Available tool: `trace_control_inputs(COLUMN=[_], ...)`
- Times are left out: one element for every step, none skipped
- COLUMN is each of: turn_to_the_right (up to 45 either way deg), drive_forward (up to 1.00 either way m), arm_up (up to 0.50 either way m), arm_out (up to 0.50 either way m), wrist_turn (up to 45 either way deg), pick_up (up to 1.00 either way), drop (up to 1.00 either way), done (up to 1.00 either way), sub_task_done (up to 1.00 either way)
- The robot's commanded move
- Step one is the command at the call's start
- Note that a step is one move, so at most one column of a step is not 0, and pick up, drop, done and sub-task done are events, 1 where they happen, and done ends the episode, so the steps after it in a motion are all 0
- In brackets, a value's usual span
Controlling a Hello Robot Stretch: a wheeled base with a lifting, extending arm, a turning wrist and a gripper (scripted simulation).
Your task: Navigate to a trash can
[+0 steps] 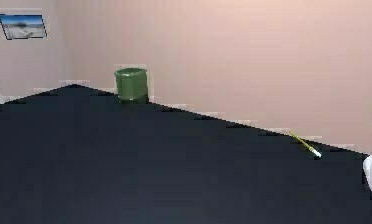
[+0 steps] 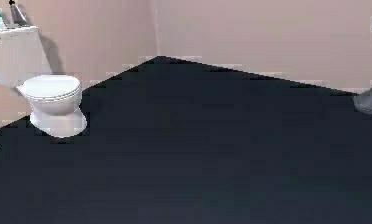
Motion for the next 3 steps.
trace_control_inputs(turn_to_the_right=[-15.0, 0.0, -3.0], drive_forward=[0.00, 1.00, 0.00], arm_up=[0.00, 0.00, 0.00], arm_out=[0.00, 0.00, 0.00], wrist_turn=[0.0, 0.0, 0.0], pick_up=[0.00, 0.00, 0.00], drop=[0.00, 0.00, 0.00], done=[0.00, 0.00, 0.00], sub_task_done=[0.00, 0.00, 0.00])
